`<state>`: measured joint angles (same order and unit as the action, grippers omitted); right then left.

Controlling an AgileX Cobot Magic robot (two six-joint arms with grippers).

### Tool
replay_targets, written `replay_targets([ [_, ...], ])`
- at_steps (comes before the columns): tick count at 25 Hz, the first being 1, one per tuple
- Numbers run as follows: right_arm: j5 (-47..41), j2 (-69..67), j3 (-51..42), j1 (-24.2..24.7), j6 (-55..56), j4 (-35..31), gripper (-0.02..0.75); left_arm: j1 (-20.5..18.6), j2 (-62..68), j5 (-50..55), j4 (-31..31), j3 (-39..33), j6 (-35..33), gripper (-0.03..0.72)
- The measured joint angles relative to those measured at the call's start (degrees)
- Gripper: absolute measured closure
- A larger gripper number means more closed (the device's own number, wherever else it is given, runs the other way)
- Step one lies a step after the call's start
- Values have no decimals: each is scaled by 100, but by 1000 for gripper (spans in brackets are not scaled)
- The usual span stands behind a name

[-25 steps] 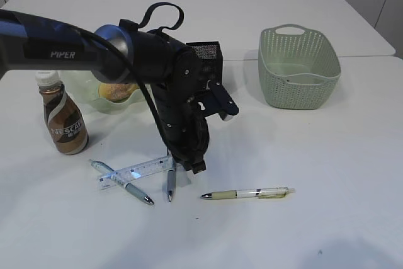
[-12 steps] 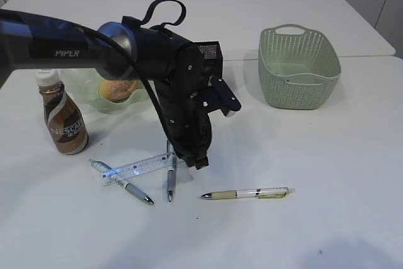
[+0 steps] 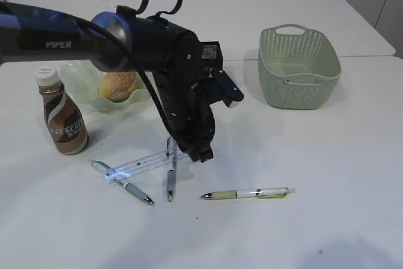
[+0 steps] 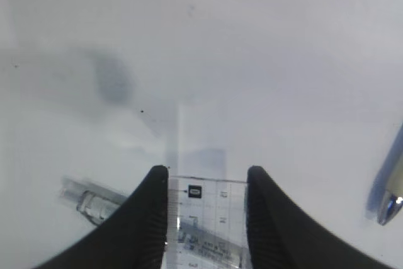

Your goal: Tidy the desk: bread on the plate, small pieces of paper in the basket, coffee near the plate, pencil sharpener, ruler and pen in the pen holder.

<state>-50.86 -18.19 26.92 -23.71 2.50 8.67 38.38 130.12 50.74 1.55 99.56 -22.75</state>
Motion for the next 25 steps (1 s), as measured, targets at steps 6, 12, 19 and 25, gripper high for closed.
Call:
replay_targets([
  [6,0,0,0,0,0,-13,299,0,-379,-71,-155,0,0,433],
  [12,0,0,0,0,0,-13,299,0,-718,-261,-395,0,0,433],
  [19,0,0,0,0,0,-16,299,0,-1025,-857,-878,0,0,434],
  [25,0,0,0,0,0,-16,299,0,-1169,-1486,-1312,0,0,434],
])
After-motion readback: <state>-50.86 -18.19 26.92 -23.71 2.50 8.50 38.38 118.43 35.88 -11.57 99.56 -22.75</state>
